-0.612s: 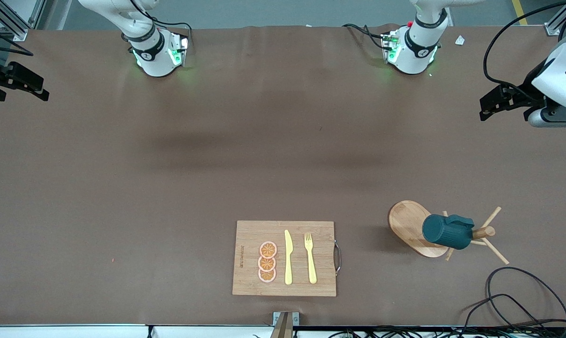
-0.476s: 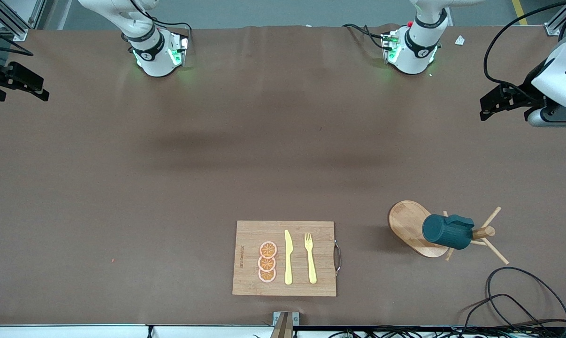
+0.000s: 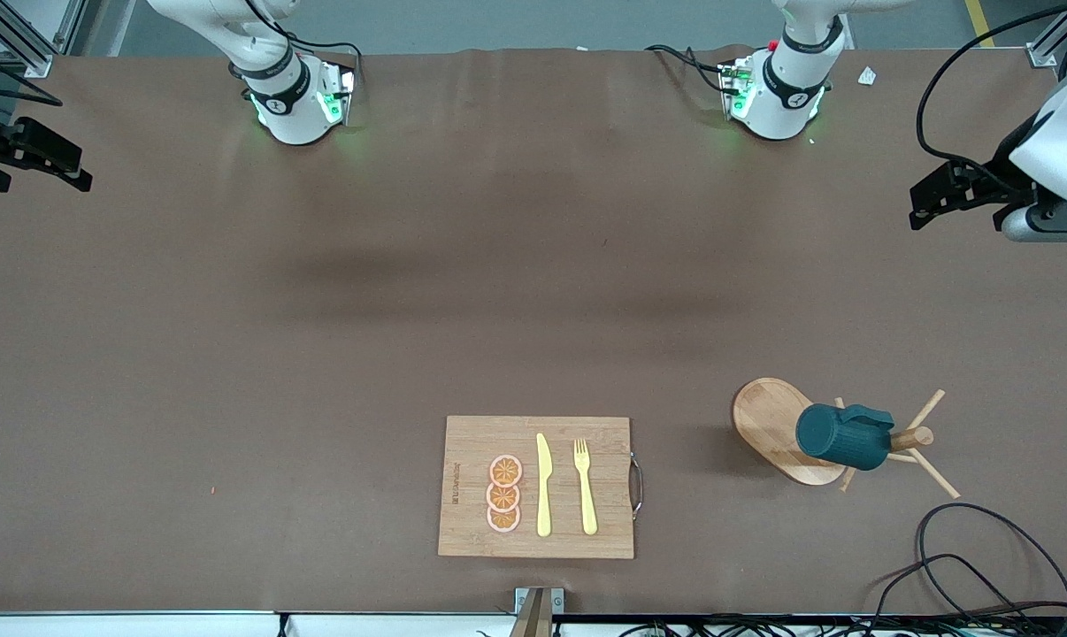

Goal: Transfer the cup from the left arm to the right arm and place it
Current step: 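Move the left gripper down to the teal mug on the stand, then close the left gripper on the teal mug body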

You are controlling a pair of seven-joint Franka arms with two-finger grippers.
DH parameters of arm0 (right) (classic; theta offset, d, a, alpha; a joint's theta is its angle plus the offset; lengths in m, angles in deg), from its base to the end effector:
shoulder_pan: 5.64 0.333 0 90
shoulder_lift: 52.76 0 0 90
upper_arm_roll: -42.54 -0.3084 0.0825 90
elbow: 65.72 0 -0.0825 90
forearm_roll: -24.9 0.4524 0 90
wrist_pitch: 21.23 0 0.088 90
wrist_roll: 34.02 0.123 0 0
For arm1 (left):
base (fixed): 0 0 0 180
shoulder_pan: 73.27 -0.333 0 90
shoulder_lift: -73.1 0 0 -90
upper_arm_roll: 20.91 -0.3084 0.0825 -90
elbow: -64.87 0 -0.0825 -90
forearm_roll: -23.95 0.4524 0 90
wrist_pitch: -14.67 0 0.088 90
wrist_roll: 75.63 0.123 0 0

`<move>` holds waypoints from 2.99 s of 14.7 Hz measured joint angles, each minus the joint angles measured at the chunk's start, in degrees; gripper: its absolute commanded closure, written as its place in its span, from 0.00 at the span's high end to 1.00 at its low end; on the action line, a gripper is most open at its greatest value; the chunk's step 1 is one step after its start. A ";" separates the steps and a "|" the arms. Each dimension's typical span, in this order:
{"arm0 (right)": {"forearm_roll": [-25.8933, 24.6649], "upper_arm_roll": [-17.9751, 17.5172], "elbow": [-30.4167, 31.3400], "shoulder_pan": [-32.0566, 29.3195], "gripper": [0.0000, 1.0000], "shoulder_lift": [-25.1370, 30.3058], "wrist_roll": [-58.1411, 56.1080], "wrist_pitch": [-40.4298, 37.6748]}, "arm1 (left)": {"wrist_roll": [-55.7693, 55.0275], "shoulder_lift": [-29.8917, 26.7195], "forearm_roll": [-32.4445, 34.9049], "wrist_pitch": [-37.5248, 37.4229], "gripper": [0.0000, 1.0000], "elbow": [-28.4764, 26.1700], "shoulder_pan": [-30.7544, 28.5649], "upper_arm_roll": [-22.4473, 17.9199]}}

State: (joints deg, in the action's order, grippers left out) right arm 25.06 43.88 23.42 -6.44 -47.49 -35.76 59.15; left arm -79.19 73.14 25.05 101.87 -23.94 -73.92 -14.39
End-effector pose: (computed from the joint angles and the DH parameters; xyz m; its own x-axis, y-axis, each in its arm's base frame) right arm 0.5748 -0.0217 0.6499 0.9981 -0.0062 -0.0607 -0.0066 -1.0000 -0.0068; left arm 0.6148 -0.0607 0.6074 0.9988 -0.0393 -0.0275 -0.0399 -0.9990 -0.0209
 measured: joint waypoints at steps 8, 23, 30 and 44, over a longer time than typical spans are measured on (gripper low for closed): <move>0.00 -0.07 0.00 0.01 1.00 0.00 0.00 0.04 | -8.33 9.66 0.03 3.53 1.00 4.76 -1.87 -1.24; 0.00 -0.16 0.00 0.02 1.00 0.00 -0.02 0.04 | -63.52 22.65 -11.51 27.57 1.00 4.84 -0.99 -0.54; 0.00 -0.16 0.00 0.02 1.00 0.00 -0.02 0.04 | -67.93 25.69 -11.55 30.36 1.00 5.02 -1.93 -0.69; 0.00 -0.20 0.00 0.03 1.00 0.00 -0.02 0.05 | -74.37 29.80 -16.45 33.04 1.00 4.97 -2.02 -0.70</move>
State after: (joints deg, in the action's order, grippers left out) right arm 25.06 43.68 23.42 -6.42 -47.49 -35.78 59.20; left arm -153.55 102.94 8.61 134.90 -18.98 -75.94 -15.09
